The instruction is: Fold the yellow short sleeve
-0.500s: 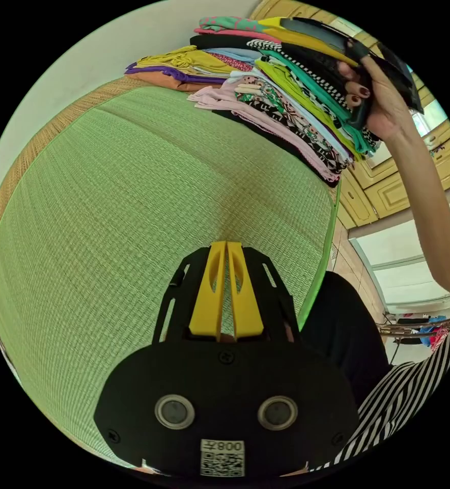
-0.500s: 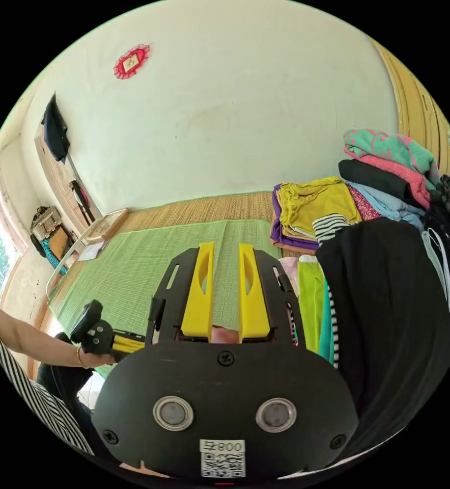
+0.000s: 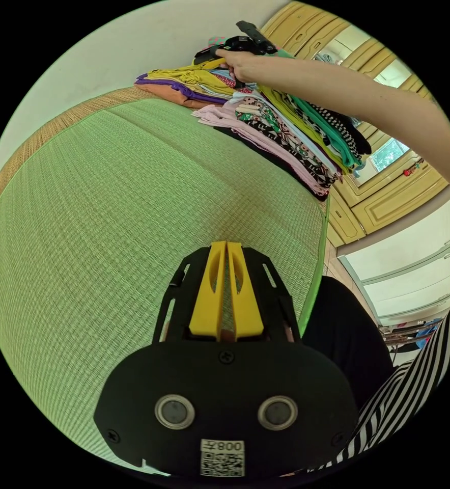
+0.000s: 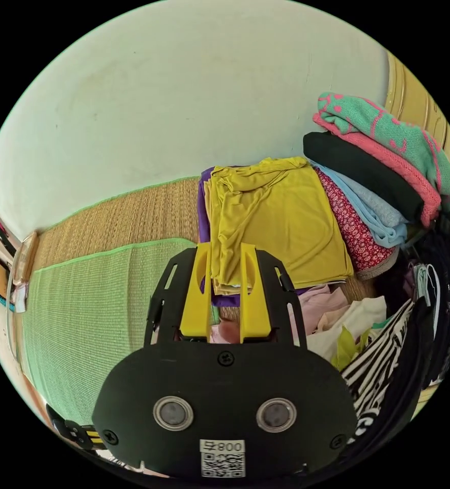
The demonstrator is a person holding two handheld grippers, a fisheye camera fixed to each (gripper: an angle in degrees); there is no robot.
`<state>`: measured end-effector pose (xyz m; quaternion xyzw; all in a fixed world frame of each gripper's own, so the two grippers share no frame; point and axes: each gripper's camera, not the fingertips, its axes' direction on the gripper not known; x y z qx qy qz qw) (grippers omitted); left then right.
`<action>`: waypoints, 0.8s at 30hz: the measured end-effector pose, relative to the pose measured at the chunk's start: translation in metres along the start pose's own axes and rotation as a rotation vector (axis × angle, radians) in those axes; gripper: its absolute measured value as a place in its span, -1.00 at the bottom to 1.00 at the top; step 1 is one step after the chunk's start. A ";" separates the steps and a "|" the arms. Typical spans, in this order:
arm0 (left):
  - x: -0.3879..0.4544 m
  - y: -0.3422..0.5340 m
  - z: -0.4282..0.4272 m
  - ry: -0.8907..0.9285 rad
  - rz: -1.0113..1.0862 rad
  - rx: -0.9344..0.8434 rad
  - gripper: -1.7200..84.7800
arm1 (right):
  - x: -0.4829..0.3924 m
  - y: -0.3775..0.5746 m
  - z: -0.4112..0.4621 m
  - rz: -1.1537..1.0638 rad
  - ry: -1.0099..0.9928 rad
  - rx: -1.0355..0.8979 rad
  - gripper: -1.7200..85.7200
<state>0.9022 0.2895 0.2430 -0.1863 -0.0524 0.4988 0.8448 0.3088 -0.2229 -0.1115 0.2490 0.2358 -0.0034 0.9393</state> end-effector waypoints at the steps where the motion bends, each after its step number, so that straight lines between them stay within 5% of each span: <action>1: -0.006 0.006 0.002 0.009 -0.005 0.002 -0.95 | 0.001 -0.003 0.004 0.007 0.003 -0.013 -0.77; 16: -0.084 0.078 0.016 0.099 -0.032 0.013 -0.96 | -0.016 -0.021 -0.077 -0.043 -0.129 0.081 -0.91; 24: -0.143 0.141 -0.030 0.147 -0.147 0.141 -0.95 | -0.078 0.027 -0.204 -0.254 -0.494 0.143 -0.92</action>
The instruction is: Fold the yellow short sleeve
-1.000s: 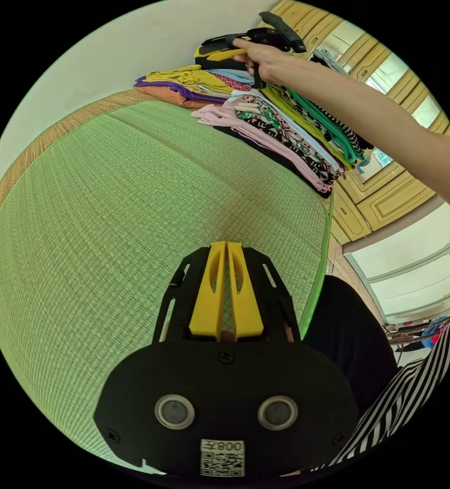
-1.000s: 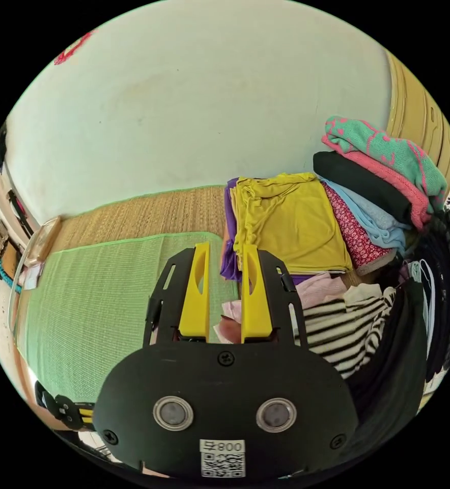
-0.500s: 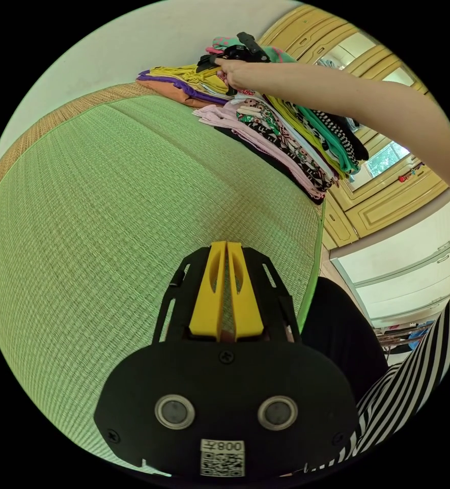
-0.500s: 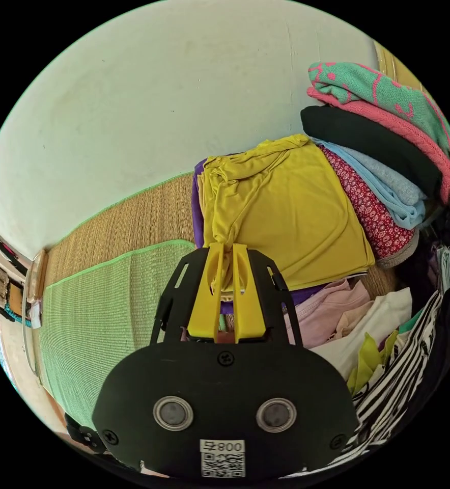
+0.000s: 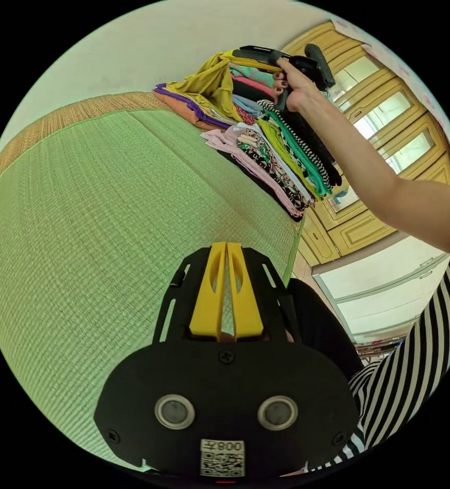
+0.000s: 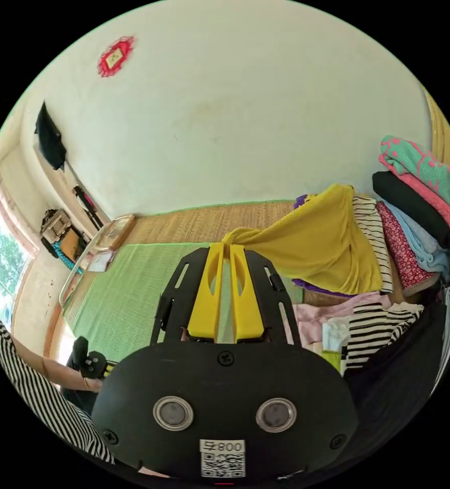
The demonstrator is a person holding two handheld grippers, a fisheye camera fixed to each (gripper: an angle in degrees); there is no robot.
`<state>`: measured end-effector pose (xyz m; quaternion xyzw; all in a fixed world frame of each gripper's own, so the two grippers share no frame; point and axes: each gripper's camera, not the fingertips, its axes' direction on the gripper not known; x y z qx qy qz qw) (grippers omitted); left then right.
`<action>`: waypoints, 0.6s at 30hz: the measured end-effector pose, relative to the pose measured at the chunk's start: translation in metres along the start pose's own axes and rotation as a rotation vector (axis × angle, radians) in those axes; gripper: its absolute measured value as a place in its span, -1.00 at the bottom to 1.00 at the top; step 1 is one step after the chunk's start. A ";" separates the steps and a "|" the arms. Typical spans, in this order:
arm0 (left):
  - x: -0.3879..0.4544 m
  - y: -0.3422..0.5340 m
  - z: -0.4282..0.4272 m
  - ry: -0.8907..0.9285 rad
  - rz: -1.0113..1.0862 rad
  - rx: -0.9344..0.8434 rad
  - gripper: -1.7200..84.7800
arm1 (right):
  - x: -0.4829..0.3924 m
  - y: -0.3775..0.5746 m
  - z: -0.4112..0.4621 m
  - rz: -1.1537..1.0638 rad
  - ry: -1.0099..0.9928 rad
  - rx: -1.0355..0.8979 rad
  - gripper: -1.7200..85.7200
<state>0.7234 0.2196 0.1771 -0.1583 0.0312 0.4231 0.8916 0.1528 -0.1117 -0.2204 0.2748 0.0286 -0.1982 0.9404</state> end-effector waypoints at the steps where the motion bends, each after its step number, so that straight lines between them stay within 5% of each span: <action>1: -0.014 0.010 -0.013 0.036 -0.046 0.037 -0.95 | -0.010 0.004 -0.005 -0.011 -0.014 -0.005 -0.92; 9: -0.083 0.098 -0.086 0.185 -0.259 0.224 -0.92 | -0.115 0.070 -0.063 -0.012 -0.365 -0.109 -0.92; 18: -0.139 0.208 -0.076 0.505 -0.580 0.303 -0.76 | -0.190 0.109 -0.126 0.023 -0.481 -0.165 -0.92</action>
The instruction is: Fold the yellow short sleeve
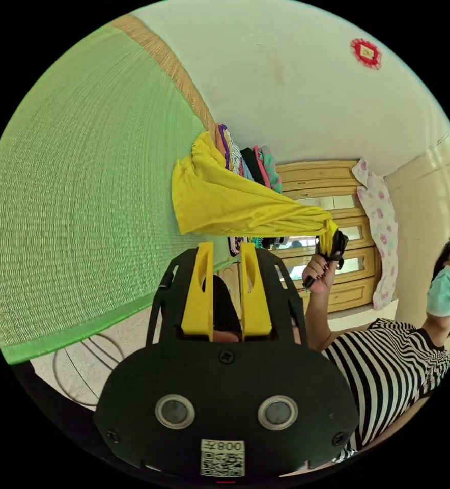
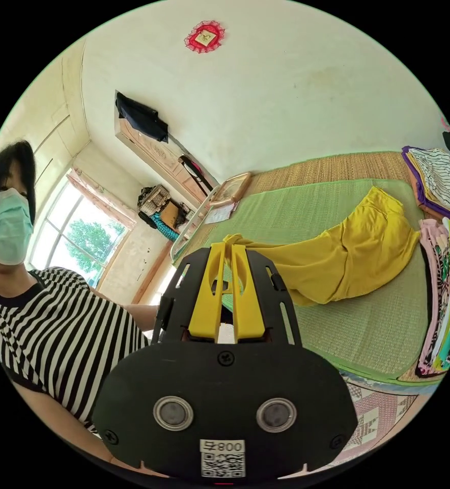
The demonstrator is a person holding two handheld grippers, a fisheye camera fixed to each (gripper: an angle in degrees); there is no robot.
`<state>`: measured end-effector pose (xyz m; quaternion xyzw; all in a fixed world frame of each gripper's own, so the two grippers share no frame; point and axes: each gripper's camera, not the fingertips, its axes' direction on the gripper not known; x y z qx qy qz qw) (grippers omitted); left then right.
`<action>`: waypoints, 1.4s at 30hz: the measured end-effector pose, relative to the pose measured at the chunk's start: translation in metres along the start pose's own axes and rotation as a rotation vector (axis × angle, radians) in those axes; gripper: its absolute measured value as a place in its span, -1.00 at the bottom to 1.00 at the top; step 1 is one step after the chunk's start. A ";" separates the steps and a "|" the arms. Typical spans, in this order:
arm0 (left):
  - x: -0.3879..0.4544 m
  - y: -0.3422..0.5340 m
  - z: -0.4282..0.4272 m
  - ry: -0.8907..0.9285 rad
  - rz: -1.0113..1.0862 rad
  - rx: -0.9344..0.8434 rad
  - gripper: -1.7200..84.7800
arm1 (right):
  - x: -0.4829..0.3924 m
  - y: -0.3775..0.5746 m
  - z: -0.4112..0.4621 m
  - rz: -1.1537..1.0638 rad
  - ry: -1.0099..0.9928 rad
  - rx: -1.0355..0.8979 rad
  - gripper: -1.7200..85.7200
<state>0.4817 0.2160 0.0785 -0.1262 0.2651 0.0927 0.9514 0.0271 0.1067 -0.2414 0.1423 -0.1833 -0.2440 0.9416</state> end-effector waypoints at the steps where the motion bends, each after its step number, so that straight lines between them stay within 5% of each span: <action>1: -0.010 0.007 -0.001 -0.003 -0.024 0.003 -0.75 | -0.005 0.003 -0.002 0.004 0.008 -0.003 -0.92; 17: -0.026 -0.048 0.068 -0.347 0.118 -0.214 -0.73 | 0.016 0.095 -0.059 0.418 0.430 -0.177 -0.90; 25: -0.025 -0.072 0.128 -0.648 0.211 -0.367 -0.88 | 0.004 0.031 -0.054 0.341 0.585 -0.201 -0.86; 32: -0.033 -0.067 0.123 -0.499 0.203 -0.333 -0.94 | 0.009 -0.023 -0.041 0.254 0.441 -0.097 -0.82; 42: -0.016 -0.041 0.113 -0.327 0.298 -0.299 -0.95 | 0.101 -0.088 0.122 0.247 0.281 -0.432 -0.72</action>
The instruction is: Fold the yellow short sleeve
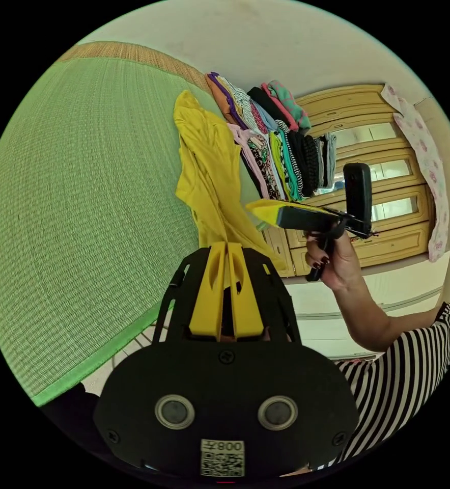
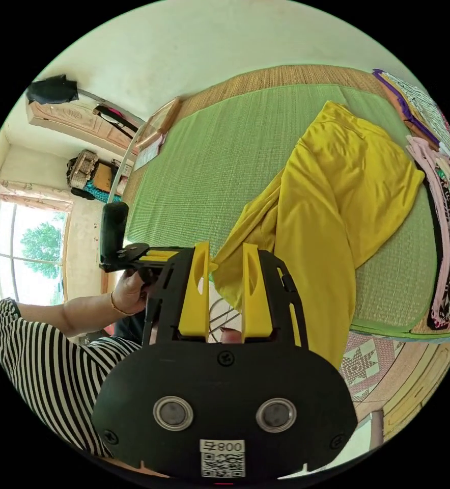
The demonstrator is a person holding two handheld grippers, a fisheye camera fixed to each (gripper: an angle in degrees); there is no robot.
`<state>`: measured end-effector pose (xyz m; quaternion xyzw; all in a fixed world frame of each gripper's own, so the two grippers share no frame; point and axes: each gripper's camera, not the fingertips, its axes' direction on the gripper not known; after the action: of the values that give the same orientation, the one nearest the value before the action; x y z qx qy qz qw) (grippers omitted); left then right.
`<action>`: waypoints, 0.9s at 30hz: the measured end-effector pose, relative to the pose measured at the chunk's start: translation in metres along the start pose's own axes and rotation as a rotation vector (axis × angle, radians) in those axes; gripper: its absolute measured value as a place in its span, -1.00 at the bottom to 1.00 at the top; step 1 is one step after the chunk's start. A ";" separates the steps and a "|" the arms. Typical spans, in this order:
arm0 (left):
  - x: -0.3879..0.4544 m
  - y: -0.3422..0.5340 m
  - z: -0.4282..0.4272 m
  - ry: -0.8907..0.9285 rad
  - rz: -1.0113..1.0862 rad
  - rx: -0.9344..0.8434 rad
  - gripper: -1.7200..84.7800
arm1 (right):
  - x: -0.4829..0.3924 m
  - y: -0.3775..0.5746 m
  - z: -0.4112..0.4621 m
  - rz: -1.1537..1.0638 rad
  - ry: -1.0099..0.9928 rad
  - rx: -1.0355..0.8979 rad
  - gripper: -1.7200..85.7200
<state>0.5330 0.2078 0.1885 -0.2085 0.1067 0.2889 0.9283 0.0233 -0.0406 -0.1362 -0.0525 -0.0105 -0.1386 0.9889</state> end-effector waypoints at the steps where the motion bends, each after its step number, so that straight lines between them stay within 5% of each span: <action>1: 0.003 0.000 0.001 0.007 0.025 -0.002 -0.95 | 0.003 -0.002 0.004 0.006 0.010 -0.015 -0.72; 10: -0.002 0.012 0.008 0.020 0.126 -0.060 -0.94 | 0.059 0.013 0.000 0.031 -0.217 -0.091 -0.91; 18: -0.061 0.039 -0.040 0.173 0.002 0.128 -0.90 | 0.078 0.074 -0.118 -0.118 -0.487 0.137 -0.95; 27: -0.128 0.046 -0.034 0.445 -0.188 0.198 -0.77 | 0.067 0.154 -0.280 -0.352 -0.359 0.327 -0.95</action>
<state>0.4005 0.1641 0.1843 -0.1840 0.3162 0.1365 0.9206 0.1319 0.0589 -0.4278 0.0864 -0.2164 -0.2929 0.9273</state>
